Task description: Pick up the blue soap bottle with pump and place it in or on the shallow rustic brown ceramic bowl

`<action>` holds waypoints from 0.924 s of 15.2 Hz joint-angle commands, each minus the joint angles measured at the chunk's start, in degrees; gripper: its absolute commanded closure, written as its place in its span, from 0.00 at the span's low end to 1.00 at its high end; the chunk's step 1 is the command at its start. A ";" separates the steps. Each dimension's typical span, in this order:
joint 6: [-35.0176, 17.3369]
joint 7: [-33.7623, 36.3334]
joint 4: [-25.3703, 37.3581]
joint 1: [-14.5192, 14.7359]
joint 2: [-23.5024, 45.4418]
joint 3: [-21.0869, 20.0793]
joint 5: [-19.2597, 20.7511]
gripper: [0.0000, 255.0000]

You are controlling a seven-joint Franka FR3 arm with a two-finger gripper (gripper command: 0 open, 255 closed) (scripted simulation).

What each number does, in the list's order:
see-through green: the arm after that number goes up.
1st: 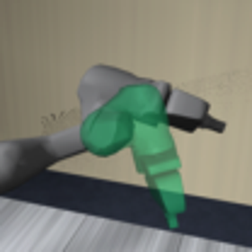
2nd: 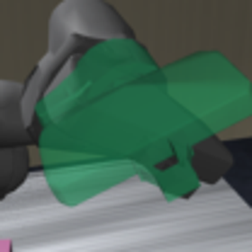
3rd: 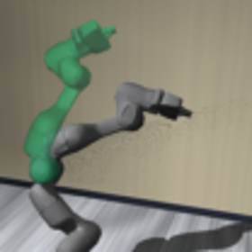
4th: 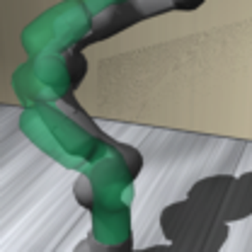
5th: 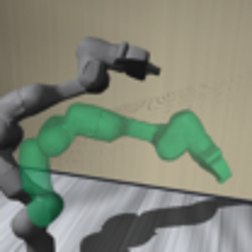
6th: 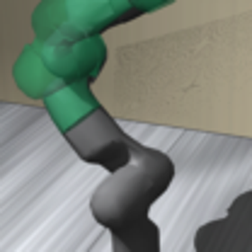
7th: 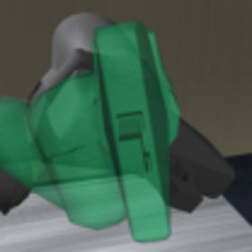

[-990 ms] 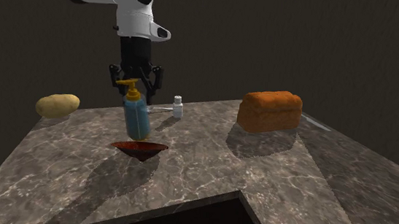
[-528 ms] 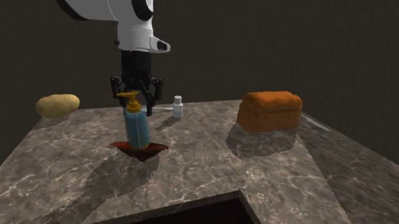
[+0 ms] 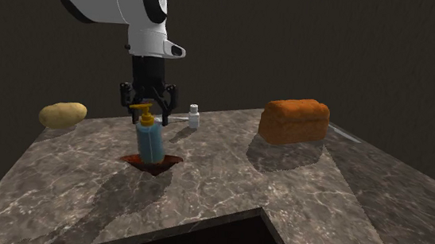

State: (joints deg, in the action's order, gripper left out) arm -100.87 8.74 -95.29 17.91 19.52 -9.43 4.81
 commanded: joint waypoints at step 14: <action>7.56 -0.11 8.40 0.42 0.83 -0.13 -0.03 0.00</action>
State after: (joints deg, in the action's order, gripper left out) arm -93.39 8.65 -87.00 18.33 20.32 -9.57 4.78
